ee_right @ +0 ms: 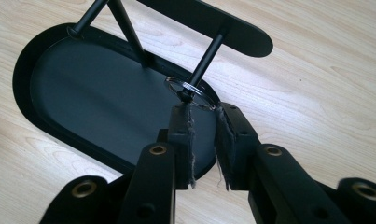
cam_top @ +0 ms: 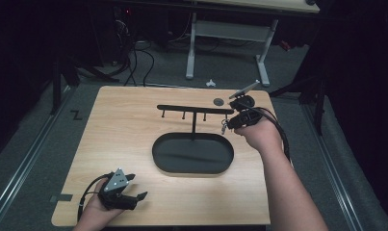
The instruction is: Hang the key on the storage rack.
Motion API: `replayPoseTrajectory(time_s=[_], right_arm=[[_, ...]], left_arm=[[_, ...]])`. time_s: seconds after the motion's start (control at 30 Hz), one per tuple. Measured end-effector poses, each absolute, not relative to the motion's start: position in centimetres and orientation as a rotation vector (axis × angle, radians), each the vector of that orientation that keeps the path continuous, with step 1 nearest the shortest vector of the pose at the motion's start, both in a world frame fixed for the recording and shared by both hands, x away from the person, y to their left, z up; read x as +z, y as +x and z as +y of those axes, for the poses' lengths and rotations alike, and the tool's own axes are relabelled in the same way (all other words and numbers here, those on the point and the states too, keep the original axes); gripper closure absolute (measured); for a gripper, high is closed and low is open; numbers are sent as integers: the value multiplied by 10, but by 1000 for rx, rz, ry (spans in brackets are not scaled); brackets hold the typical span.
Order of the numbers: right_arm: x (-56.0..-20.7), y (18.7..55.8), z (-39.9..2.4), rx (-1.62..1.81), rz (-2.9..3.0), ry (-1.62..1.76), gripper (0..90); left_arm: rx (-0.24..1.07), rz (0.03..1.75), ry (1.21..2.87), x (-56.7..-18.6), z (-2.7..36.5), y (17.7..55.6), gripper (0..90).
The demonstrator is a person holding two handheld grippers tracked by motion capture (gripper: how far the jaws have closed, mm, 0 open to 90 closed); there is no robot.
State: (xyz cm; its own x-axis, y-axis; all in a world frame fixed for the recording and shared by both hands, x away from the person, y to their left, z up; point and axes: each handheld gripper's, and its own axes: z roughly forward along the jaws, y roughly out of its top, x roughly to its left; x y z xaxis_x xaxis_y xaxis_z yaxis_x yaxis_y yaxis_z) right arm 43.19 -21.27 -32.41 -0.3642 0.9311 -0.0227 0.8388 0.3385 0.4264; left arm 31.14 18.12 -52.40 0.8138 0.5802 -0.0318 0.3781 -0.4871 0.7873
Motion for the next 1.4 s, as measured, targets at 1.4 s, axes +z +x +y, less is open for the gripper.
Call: replayPoseTrajectory(time_s=[1.4], right_arm=[[-334,441,-215,503,2325,1564,838]], left_arm=[[295,703,2149,-525,181,311,205]])
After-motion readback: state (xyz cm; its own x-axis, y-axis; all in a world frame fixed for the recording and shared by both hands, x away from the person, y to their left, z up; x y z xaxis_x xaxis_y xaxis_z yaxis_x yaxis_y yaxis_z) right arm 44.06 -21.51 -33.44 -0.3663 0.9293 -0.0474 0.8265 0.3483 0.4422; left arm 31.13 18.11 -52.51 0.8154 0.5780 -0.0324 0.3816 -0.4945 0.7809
